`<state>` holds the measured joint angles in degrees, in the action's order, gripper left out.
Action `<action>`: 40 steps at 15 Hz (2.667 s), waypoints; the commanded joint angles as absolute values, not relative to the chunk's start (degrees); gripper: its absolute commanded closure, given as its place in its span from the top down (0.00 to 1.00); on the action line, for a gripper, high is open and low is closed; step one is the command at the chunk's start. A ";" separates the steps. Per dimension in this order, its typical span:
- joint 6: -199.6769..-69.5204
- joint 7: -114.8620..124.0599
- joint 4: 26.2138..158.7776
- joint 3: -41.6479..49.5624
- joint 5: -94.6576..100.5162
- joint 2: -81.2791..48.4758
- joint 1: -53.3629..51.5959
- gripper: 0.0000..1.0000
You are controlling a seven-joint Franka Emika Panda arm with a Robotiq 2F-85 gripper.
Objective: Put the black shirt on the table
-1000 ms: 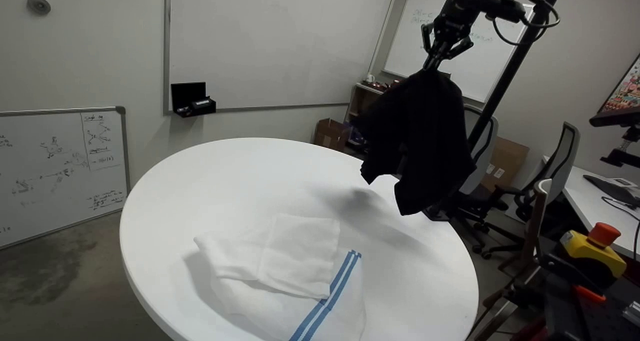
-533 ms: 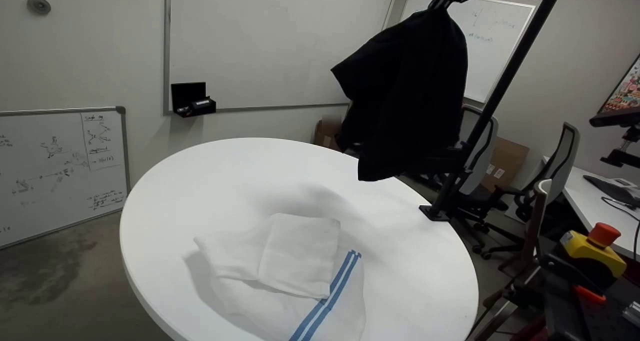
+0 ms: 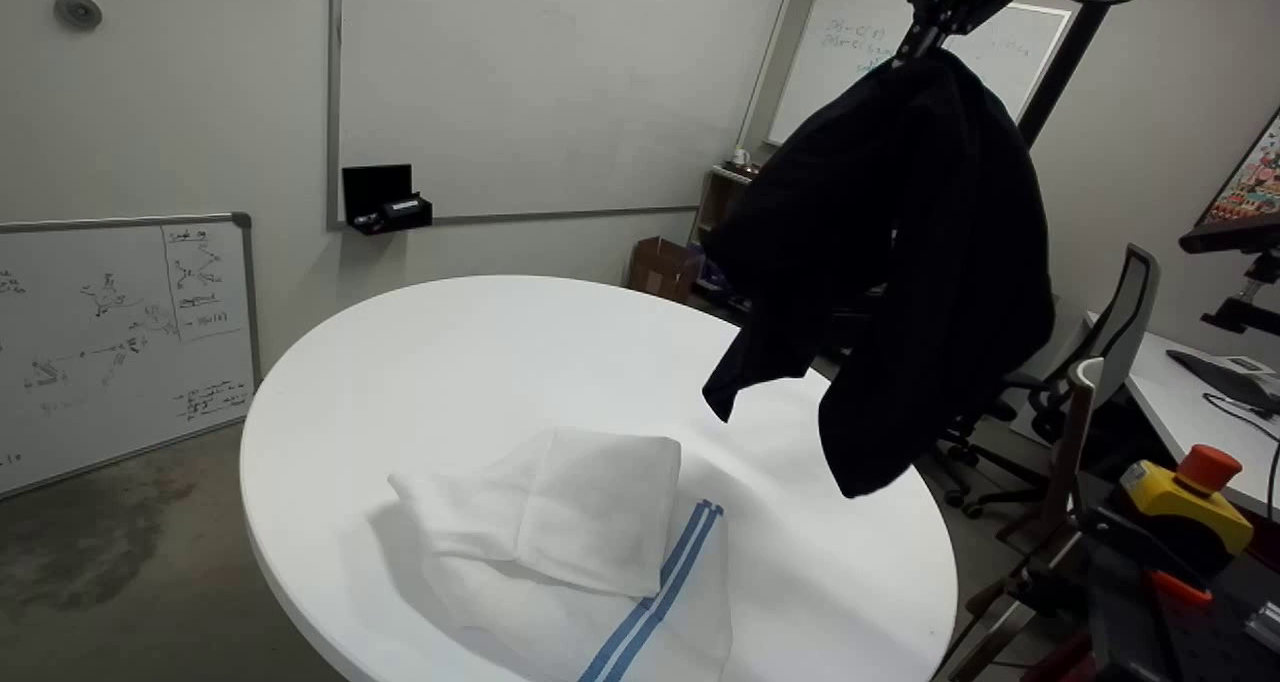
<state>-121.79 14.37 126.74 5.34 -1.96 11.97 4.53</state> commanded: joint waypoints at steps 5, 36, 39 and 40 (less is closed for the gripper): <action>-114.05 13.75 128.70 2.85 10.25 9.13 5.06 0.02; -136.77 31.26 129.73 4.38 31.43 -8.00 1.19 0.02; -136.90 31.22 130.25 4.21 31.68 -7.80 0.53 0.02; -136.20 29.95 130.54 3.93 30.84 -7.57 0.35 0.02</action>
<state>-135.88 29.82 130.13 3.41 29.93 -7.85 1.75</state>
